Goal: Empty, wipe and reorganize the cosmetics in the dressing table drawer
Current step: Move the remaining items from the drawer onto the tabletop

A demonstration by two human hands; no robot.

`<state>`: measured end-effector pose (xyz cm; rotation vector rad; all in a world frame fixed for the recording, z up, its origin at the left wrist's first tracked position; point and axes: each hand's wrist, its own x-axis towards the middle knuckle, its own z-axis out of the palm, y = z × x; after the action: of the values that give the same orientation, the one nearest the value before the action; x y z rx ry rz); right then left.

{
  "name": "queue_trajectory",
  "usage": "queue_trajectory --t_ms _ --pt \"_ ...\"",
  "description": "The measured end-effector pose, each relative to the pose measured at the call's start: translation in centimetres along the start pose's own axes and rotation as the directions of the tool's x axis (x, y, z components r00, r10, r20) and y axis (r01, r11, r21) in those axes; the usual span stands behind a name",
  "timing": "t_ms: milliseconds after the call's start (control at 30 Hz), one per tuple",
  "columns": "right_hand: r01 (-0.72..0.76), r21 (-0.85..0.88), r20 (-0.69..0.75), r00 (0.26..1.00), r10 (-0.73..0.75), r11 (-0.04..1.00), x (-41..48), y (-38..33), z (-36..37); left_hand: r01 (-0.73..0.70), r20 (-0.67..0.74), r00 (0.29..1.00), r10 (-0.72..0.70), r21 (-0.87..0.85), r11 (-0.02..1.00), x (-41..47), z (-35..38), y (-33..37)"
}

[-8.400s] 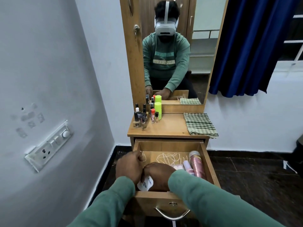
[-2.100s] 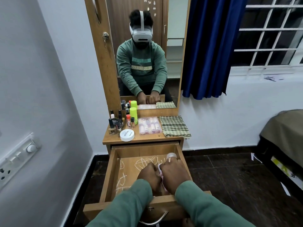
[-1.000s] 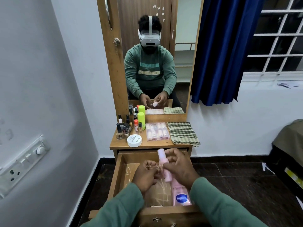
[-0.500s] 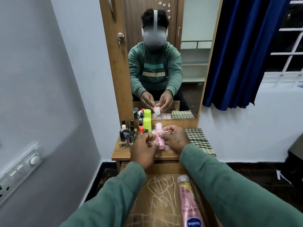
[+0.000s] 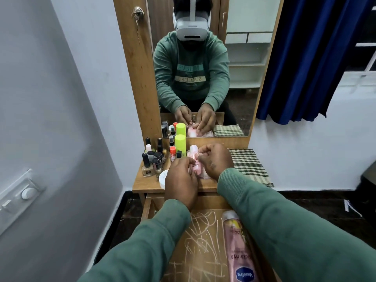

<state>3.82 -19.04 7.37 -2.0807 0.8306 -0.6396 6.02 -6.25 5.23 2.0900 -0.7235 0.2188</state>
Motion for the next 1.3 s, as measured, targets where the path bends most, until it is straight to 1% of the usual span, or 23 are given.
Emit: queue_trajectory --t_ms 67,167,267,333,400,433,500,567,633,700,800,900,967,1067,1200,1300 --pt "0.008 0.014 -0.024 1.000 -0.008 1.000 -0.4 -0.1 -0.6 -0.035 -0.004 0.999 0.035 0.033 0.999 -0.6 -0.4 0.2" --pt "0.052 0.011 -0.087 0.995 -0.050 0.999 -2.1 0.1 -2.0 -0.127 -0.033 0.991 0.128 0.052 0.991 -2.2 -1.3 0.6" --pt "0.117 -0.009 -0.078 0.990 -0.117 0.993 -5.1 1.0 -3.8 -0.156 -0.016 0.987 0.157 0.029 0.987 -5.0 -1.7 0.6" --pt "0.125 -0.034 -0.048 0.991 -0.127 0.992 -7.9 2.2 -4.9 -0.085 0.051 0.995 0.089 -0.061 0.994 -7.3 -1.8 0.6" --pt "0.096 -0.042 -0.030 0.995 -0.097 0.994 -10.8 3.9 -5.3 0.054 0.186 0.982 -0.024 -0.155 0.987 -9.6 -1.3 0.3" --pt "0.069 -0.053 -0.018 0.997 -0.070 0.996 -12.4 4.9 -5.3 0.116 0.271 0.960 -0.069 -0.162 0.980 -10.7 -0.8 0.1" --pt "0.014 -0.134 0.013 1.000 -0.012 0.991 -15.4 7.0 -5.0 0.202 0.420 0.897 -0.136 -0.115 0.973 -12.7 0.2 0.0" --pt "-0.022 -0.245 0.038 0.999 0.032 0.969 -17.4 8.7 -4.5 0.255 0.495 0.849 -0.186 -0.075 0.964 -13.7 1.0 -0.1" --pt "-0.041 -0.313 0.057 0.996 0.062 0.949 -18.5 9.5 -4.1 0.270 0.519 0.831 -0.199 -0.065 0.961 -14.0 1.4 0.0" --pt "-0.015 -0.382 0.054 0.998 0.038 0.924 -18.8 9.6 -4.0 0.275 0.537 0.815 -0.215 -0.033 0.961 -13.9 1.6 0.1" --pt "0.018 -0.483 0.114 0.993 0.043 0.876 -19.2 9.2 -3.7 0.274 0.569 0.790 -0.229 0.006 0.962 -14.1 1.6 0.5" --pt "-0.001 -0.497 0.134 0.988 0.078 0.868 -19.4 9.1 -3.5 0.259 0.578 0.781 -0.235 0.042 0.965 -14.3 1.6 0.7" --pt "-0.008 -0.499 0.149 0.984 0.095 0.867 -19.4 9.2 -3.5 0.289 0.583 0.767 -0.268 0.059 0.955 -14.2 1.4 0.6" --pt "-0.042 -0.475 0.166 0.977 0.136 0.879 -19.3 9.2 -3.4 0.354 0.600 0.727 -0.332 0.086 0.931 -14.0 1.4 0.3" --pt "-0.080 -0.440 0.197 0.963 0.183 0.894 -19.2 9.0 -3.4 0.420 0.610 0.698 -0.375 0.074 0.904 -13.9 1.5 0.1" --pt "-0.080 -0.406 0.188 0.968 0.169 0.910 -19.1 8.8 -3.8 0.482 0.595 0.709 -0.379 -0.016 0.876 -13.8 1.3 0.0"
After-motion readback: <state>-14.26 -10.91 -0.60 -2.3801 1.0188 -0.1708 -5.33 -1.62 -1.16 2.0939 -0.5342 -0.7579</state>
